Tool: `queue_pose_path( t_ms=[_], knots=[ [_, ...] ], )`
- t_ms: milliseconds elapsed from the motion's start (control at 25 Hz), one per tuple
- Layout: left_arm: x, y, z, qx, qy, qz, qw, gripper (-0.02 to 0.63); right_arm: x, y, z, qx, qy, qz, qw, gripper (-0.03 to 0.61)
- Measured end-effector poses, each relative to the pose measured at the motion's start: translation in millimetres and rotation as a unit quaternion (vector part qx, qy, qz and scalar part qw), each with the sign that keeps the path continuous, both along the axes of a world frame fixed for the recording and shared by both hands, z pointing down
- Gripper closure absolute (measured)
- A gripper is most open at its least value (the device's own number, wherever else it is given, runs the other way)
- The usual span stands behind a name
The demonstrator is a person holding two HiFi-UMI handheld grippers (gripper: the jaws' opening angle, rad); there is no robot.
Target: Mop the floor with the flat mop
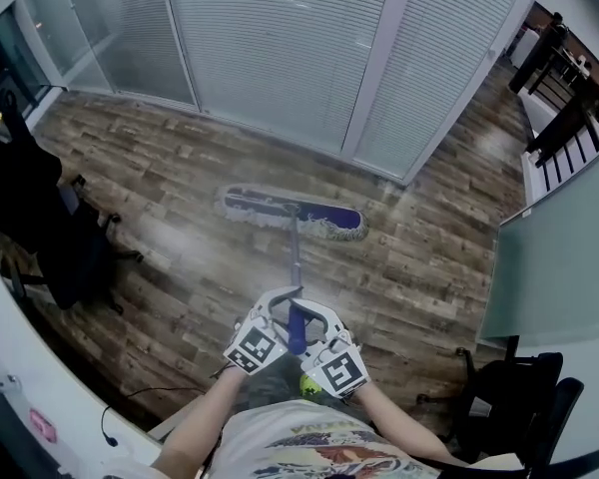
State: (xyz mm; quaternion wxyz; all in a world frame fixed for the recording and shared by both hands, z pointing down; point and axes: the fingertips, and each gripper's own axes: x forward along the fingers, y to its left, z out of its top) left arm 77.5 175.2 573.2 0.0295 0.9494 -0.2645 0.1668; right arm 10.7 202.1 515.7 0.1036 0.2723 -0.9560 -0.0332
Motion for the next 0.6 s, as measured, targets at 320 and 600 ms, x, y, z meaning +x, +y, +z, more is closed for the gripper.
queue_pose_path(
  t_ms=[320, 600],
  knots=[
    [49.4, 118.6, 9.6, -0.002, -0.007, -0.045, 0.9990, 0.436, 53.5, 125.2, 10.0, -0.006, 0.002, -0.052, 0.999, 0.396],
    [56.2, 158.3, 9.0, -0.004, -0.006, -0.067, 0.9977, 0.436, 62.3, 167.7, 9.4, -0.003, 0.005, -0.077, 0.997, 0.397]
  ],
)
